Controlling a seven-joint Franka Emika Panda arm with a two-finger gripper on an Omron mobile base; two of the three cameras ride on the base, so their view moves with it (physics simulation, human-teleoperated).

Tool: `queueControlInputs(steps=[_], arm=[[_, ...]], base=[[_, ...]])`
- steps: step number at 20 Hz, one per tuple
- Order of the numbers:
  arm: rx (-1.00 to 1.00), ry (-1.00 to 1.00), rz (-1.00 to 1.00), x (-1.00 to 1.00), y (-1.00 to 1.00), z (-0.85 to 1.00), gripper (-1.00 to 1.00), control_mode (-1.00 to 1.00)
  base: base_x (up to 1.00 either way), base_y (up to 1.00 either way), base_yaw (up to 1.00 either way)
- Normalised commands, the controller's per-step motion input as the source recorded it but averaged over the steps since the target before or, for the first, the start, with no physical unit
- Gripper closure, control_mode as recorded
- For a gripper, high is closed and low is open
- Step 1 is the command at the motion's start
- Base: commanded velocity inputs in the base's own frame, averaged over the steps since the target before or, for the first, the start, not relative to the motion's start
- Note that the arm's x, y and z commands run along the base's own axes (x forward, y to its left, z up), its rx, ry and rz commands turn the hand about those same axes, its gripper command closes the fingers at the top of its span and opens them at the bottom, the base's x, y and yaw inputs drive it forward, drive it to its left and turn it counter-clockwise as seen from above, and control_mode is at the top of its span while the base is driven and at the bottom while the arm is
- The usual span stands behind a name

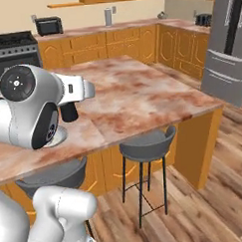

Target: Retrieve the shaker from the cabinet and place it next the steak on a plate on the dining table.

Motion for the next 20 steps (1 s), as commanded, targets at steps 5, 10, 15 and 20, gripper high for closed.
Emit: queueControlInputs(steps=[5,10,15,20], arm=[[0.0,0.0,0.0,0.0,0.0,0.0,1.0,1.0],[0.0,0.0,0.0,0.0,0.0,0.0,1.0,1.0],[0.0,0.0,0.0,0.0,0.0,0.0,1.0,1.0],[0.0,0.0,0.0,0.0,0.0,0.0,1.0,1.0]], base=[[0.68,-0.33,0.58],[0.65,-0.15,0.61],[0.65,-0.08,0.63],[0.67,-0.1,0.64]])
